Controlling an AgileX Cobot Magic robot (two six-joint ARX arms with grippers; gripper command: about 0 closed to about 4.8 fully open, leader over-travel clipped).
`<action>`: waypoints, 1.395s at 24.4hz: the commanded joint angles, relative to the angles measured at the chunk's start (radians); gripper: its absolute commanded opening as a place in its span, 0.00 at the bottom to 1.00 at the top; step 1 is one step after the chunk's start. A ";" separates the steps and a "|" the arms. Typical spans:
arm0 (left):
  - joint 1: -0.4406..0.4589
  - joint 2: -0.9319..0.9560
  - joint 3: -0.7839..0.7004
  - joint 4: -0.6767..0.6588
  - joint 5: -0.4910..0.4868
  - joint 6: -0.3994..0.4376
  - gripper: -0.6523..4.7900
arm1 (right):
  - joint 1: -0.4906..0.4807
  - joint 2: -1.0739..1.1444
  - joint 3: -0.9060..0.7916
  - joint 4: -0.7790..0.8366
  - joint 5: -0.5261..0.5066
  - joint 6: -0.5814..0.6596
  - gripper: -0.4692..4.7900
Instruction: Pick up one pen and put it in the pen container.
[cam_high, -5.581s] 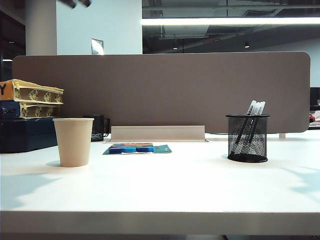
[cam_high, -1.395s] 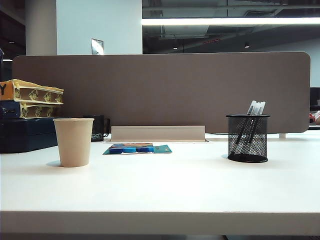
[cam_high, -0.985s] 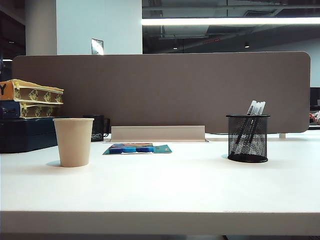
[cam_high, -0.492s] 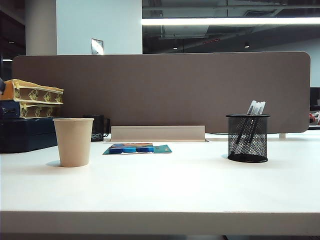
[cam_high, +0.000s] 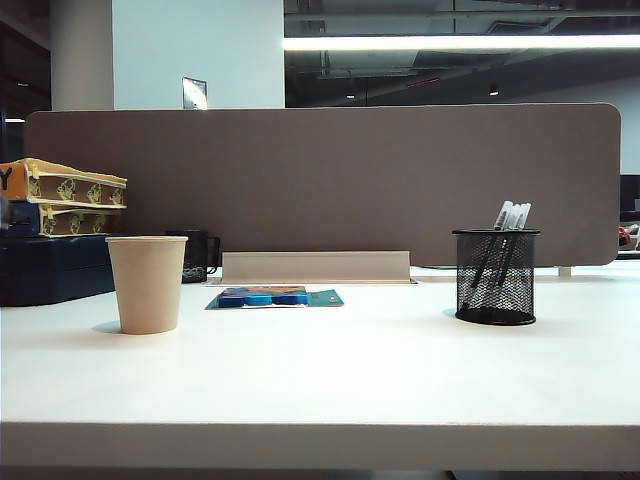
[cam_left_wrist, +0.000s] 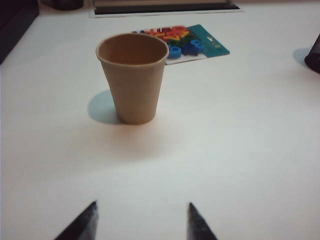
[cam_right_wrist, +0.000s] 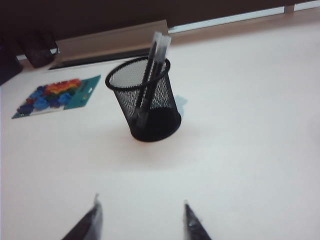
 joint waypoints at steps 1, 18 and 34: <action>0.000 0.000 -0.019 0.017 -0.003 0.004 0.52 | 0.002 0.000 -0.011 0.013 0.005 0.005 0.48; 0.000 0.000 -0.124 0.195 -0.004 0.028 0.51 | 0.002 -0.001 -0.080 0.093 0.020 0.005 0.48; 0.000 0.000 -0.128 0.198 -0.023 0.053 0.51 | 0.002 -0.002 -0.103 0.124 0.018 0.006 0.48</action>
